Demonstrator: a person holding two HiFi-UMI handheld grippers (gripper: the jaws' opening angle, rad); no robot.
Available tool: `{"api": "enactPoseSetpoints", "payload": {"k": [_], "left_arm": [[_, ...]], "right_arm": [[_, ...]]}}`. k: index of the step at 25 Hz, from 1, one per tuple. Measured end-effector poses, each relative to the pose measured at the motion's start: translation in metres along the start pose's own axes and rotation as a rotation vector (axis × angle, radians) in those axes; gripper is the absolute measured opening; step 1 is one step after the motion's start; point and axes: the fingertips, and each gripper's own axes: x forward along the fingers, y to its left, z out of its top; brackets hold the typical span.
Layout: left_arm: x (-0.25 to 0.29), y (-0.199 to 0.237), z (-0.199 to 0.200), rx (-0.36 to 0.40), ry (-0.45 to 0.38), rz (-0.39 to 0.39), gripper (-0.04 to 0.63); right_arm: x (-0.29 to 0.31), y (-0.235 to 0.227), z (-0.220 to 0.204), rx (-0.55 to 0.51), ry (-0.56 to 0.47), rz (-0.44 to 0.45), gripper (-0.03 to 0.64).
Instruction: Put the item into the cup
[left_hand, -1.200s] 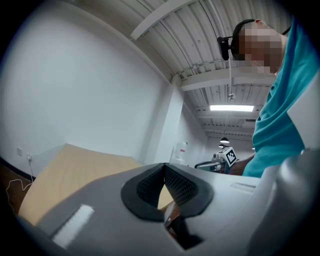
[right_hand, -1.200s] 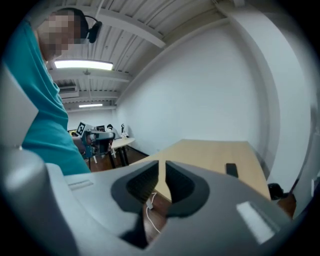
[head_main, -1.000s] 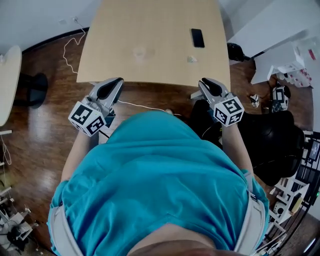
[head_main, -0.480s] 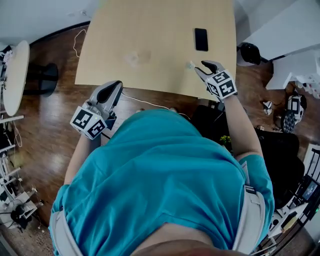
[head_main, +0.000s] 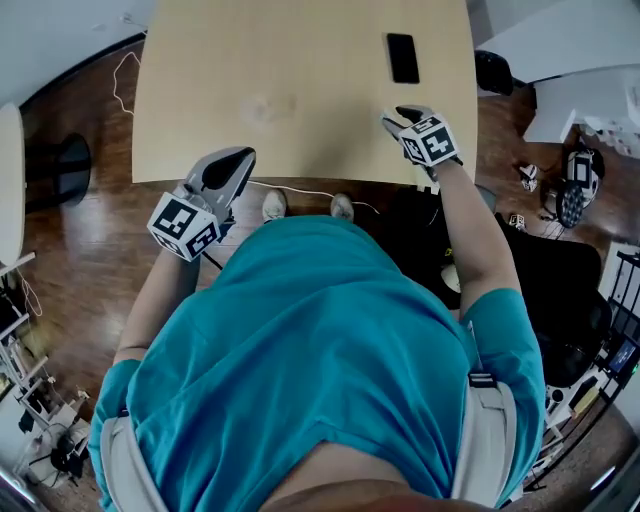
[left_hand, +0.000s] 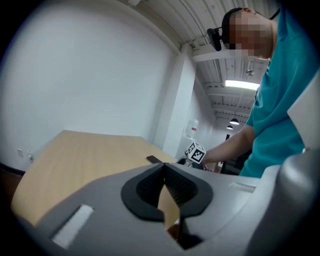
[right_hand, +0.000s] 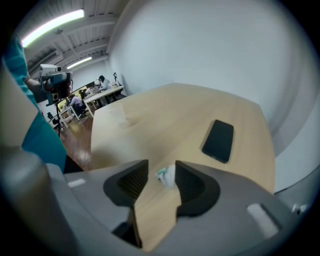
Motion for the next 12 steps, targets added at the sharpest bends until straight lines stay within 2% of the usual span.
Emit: {"api": "enactPoseSetpoints", "payload": {"k": [4,7,12], "left_arm": [[0.011,0.015,-0.015,-0.013,0.027,-0.039,0.005],[0.014,0.028,-0.023,-0.02,0.036,-0.052,0.005],[0.017,0.033,-0.039,-0.049,0.054,-0.051,0.005]], "right_arm": [[0.015,-0.014,-0.018,0.078,0.055,-0.034,0.167],[0.028,-0.015,-0.015,0.109,0.053,-0.026,0.164],[0.036,-0.014,-0.025,0.103,0.11,-0.038,0.124]]}}
